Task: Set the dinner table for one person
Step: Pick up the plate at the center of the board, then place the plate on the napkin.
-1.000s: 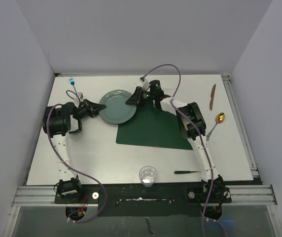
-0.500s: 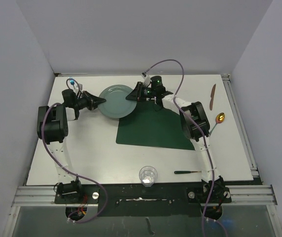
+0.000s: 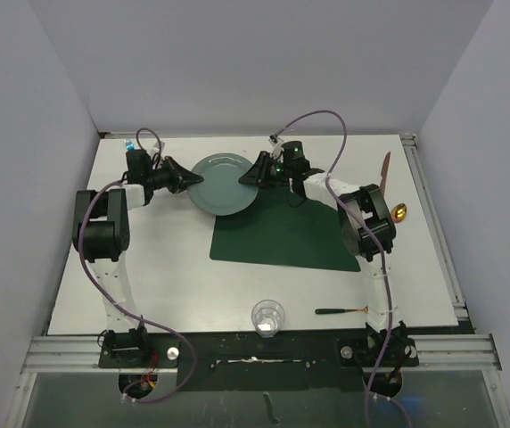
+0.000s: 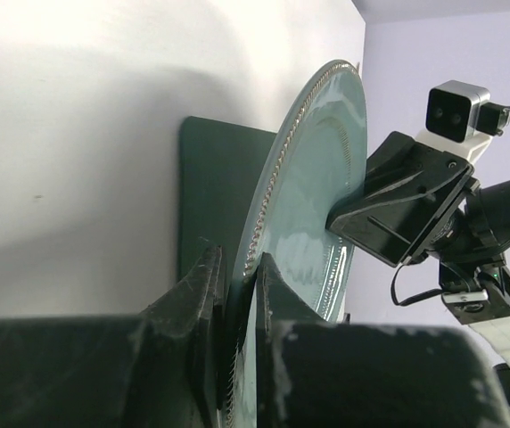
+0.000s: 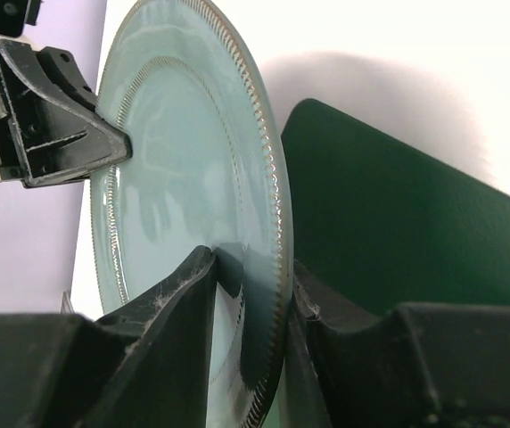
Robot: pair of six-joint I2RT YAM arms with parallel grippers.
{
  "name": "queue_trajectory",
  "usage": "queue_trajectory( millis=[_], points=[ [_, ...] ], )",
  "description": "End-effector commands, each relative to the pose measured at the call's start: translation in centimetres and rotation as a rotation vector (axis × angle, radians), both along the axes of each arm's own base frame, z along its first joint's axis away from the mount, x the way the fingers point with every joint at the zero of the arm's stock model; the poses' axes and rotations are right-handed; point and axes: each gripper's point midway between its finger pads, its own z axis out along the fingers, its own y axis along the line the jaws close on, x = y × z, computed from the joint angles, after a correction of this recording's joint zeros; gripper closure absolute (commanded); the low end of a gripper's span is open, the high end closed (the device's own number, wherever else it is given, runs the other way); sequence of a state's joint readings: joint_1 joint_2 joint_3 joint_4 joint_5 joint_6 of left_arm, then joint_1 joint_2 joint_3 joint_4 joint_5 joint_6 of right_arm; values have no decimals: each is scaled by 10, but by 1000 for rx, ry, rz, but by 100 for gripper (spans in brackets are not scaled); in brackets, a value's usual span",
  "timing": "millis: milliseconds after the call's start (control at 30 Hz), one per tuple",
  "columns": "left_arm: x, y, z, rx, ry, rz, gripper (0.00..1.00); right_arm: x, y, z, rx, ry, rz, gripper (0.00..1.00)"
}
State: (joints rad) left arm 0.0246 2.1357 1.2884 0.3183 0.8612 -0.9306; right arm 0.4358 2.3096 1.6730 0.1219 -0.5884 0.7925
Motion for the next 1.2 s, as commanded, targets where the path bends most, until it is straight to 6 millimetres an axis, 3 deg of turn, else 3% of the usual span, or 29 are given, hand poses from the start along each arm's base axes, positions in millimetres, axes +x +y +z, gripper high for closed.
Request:
queue_trajectory(
  millis=[0,267,467,633,900,1167],
  points=[
    [-34,-106,116,-66,-252,-266,100,-61,50,26,-69,-201,203,100],
    [-53,-148,114,-64,-248,-332,100,-82,27,22,-129,-195,168,100],
    [-75,-176,100,-34,-231,-399,100,-103,10,3,-221,-166,161,100],
    [-93,-195,91,-9,-222,-451,100,-121,-17,-14,-329,-135,128,100],
    [-124,-248,81,24,-220,-563,100,-146,-53,-8,-435,-131,48,100],
    [-146,-278,45,53,-170,-625,100,-178,-83,-40,-508,-76,27,100]
  ],
)
